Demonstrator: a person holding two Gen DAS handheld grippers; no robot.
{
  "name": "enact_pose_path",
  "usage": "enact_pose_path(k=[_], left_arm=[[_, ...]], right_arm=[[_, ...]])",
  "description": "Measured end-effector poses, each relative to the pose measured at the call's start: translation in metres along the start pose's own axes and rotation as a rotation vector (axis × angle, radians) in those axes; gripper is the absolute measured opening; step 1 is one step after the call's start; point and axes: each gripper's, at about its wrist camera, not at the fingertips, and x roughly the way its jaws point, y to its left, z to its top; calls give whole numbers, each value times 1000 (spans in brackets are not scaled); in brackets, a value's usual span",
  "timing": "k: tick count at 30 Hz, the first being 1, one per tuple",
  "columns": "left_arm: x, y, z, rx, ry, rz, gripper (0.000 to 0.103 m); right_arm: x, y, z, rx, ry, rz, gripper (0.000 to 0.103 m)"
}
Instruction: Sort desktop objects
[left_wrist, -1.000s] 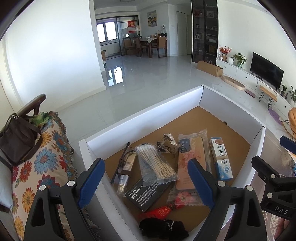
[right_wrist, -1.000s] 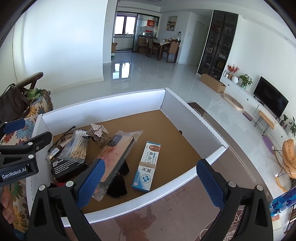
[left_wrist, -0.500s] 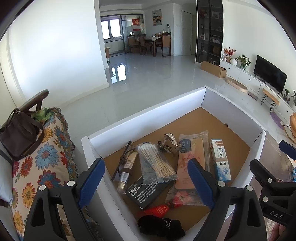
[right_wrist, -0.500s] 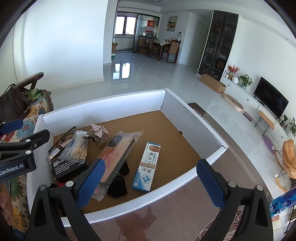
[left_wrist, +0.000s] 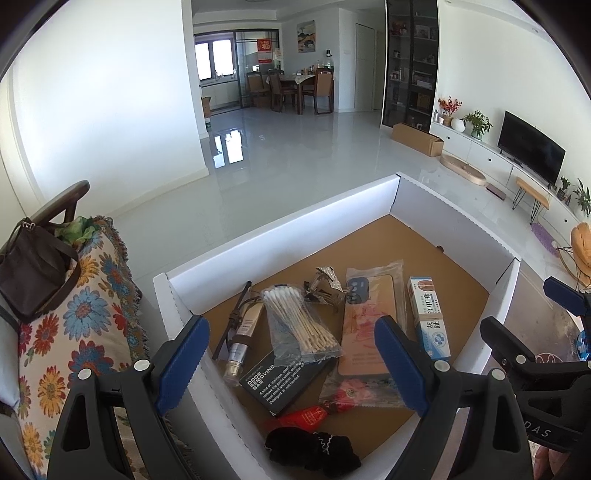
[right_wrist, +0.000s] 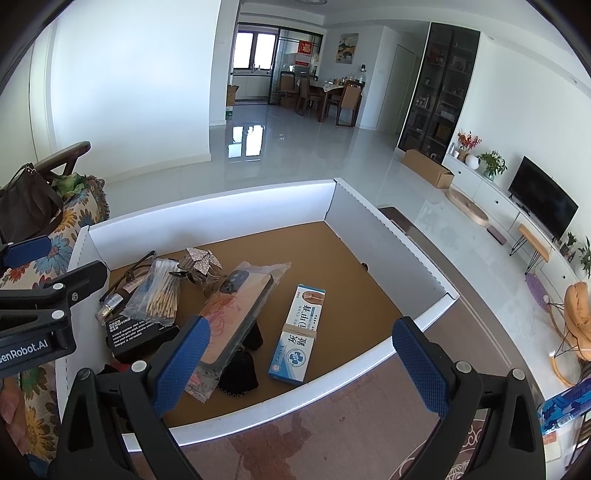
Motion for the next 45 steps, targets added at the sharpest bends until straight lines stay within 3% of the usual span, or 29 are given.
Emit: enact_pose_path(k=[45], left_arm=[[-12, -3, 6, -16, 3, -26, 91]], right_arm=[[-3, 2, 8, 22, 19, 58, 99]])
